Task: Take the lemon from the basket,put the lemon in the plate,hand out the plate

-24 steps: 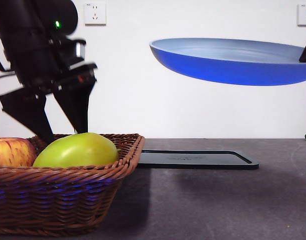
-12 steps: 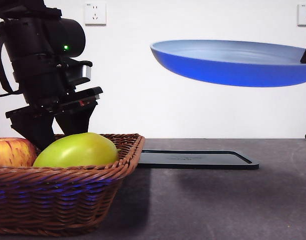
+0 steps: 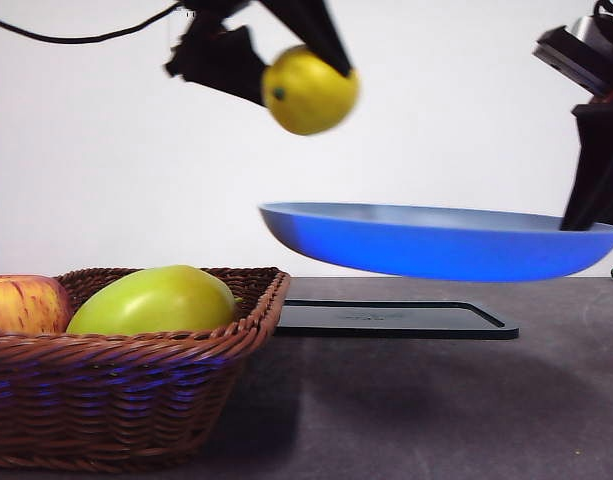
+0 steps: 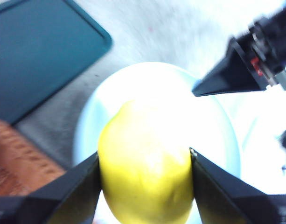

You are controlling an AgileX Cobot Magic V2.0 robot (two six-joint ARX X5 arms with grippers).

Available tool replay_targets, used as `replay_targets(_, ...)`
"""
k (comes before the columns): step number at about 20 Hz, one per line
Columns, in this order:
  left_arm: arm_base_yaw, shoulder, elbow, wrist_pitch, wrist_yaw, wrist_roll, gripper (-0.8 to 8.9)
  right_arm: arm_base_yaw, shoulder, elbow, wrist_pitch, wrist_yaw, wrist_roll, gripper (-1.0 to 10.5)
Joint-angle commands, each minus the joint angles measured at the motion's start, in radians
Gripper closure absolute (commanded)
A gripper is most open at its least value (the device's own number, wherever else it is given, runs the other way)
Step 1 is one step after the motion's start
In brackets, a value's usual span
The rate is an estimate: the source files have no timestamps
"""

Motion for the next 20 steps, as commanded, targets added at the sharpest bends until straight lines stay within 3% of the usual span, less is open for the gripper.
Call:
replay_targets(1, -0.100, 0.046, 0.014, 0.020, -0.094, 0.006, 6.09, 0.022, 0.008, 0.016, 0.010, -0.015, 0.016, 9.4)
replay_targets(5, -0.191, 0.126, 0.014, 0.020, -0.170, 0.009, 6.09, 0.042, 0.007, 0.015, 0.008, -0.016, 0.021, 9.4)
replay_targets(9, -0.214, 0.156, 0.013, 0.013, -0.225, 0.009, 6.04, 0.046, 0.003, 0.016, 0.008, -0.016, 0.021, 9.4)
replay_targets(12, -0.215, 0.156, 0.014, 0.004, -0.225, 0.010, 4.92, 0.046, 0.003, 0.015, 0.008, -0.016, 0.021, 9.4)
replay_targets(17, -0.215, 0.163, 0.013, -0.011, -0.210, 0.011, 4.84, 0.046, 0.003, 0.016, 0.008, -0.016, 0.028, 9.4)
replay_targets(20, -0.217, 0.162, 0.015, -0.012, -0.225, 0.002, 4.06, 0.046, 0.003, 0.016, 0.007, -0.015, 0.052, 9.4)
